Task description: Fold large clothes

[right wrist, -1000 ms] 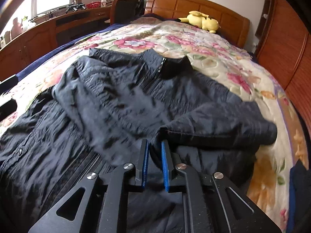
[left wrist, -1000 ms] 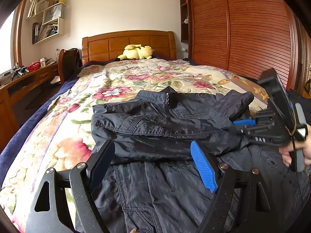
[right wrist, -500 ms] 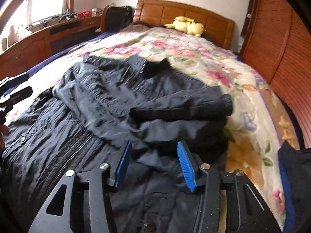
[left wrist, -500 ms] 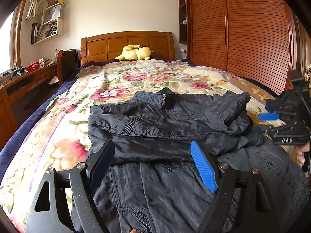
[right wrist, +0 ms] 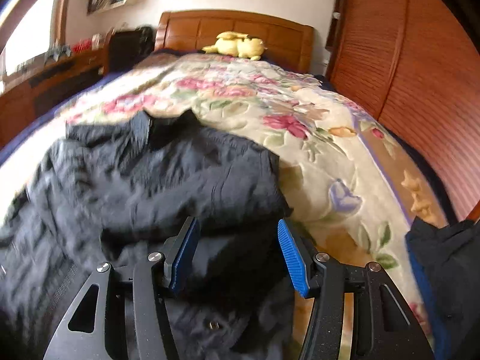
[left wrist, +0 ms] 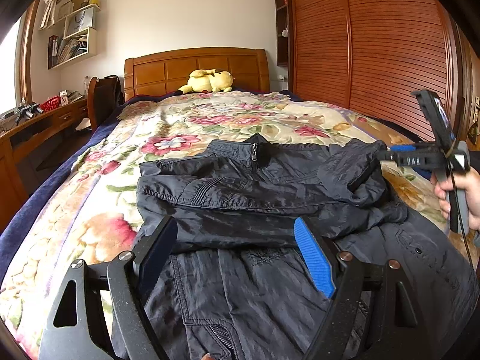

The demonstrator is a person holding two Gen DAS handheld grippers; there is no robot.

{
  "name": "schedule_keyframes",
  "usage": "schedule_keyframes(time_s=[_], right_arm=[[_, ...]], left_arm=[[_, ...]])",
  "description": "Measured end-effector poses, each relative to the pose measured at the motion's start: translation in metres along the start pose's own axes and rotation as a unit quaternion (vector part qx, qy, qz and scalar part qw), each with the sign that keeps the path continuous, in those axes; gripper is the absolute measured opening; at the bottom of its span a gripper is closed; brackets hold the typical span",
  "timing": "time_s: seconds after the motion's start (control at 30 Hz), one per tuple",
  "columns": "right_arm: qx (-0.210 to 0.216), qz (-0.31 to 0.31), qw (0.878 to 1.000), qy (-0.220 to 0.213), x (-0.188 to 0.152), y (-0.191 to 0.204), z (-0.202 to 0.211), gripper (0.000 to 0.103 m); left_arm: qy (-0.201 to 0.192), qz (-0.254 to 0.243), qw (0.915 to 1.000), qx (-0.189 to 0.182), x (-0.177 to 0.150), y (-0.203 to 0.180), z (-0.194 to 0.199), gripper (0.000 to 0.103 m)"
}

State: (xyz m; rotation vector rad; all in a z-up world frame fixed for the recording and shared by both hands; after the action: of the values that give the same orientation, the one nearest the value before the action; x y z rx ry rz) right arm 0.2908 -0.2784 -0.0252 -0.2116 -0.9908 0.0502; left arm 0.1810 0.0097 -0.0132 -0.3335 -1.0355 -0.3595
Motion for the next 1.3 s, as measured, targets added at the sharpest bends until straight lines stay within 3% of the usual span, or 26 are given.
schedule_keyframes(time_s=[0.13,0.37,0.43,0.47,0.5,0.57,0.7,0.9,1.03,1.07,1.17,1.3], right_arm=[[0.022,-0.049,0.999,0.006,0.007,-0.001,-0.006,0.062],[0.002,-0.05,0.998,0.048,0.002,0.008,-0.033,0.062],[0.002,-0.033,0.998,0.052,0.006,0.01,-0.038,0.055],[-0.003,-0.022,0.998,0.055,0.004,0.013,-0.04,0.049],[0.005,-0.016,0.998,0.058,0.009,0.013,-0.044,0.036],[0.008,0.004,0.998,0.055,0.012,0.018,-0.045,0.029],[0.018,0.022,1.0,0.009,0.03,0.023,-0.028,0.025],[0.035,0.044,0.995,-0.086,0.066,0.049,0.033,0.023],[0.071,0.061,0.986,-0.14,0.087,0.079,0.08,0.02],[0.082,0.064,0.983,-0.15,0.09,0.086,0.091,0.013],[0.116,0.069,0.975,-0.179,0.099,0.106,0.123,0.008],[0.151,0.091,0.966,-0.191,0.087,0.131,0.149,0.006]], left_arm=[[0.001,0.0,1.0,0.001,-0.001,0.002,0.0,0.081],[0.0,0.001,1.0,0.002,-0.002,0.005,0.002,0.081],[-0.001,0.003,1.0,0.002,-0.002,0.008,0.003,0.081],[-0.001,0.004,1.0,0.003,-0.002,0.009,0.003,0.081],[-0.001,0.005,1.0,0.003,-0.003,0.01,0.004,0.081],[-0.002,0.005,1.0,0.004,-0.002,0.01,0.005,0.081],[-0.007,0.007,0.9999,0.006,0.0,0.015,0.01,0.081],[-0.021,0.026,0.9994,0.01,0.006,0.032,0.022,0.081],[-0.031,0.038,0.9985,0.023,0.009,0.049,0.03,0.081],[-0.033,0.044,0.9981,0.025,0.009,0.055,0.032,0.081],[-0.037,0.055,0.9972,0.034,0.009,0.067,0.035,0.081],[-0.045,0.071,0.9956,0.041,0.009,0.083,0.041,0.081]])
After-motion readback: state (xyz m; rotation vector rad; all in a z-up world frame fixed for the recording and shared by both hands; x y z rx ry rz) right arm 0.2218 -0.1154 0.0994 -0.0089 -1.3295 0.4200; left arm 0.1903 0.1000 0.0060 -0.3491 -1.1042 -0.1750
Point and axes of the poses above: each gripper's, at about its wrist camera, not at the fingertips, and z roughly against the way its jaws point, y to its left, x to its top, the point moved 9 cm from there along -z, roughly the way its jaws point, and after that the axes turned 12 degrees about -x, right-handed, at the moved point
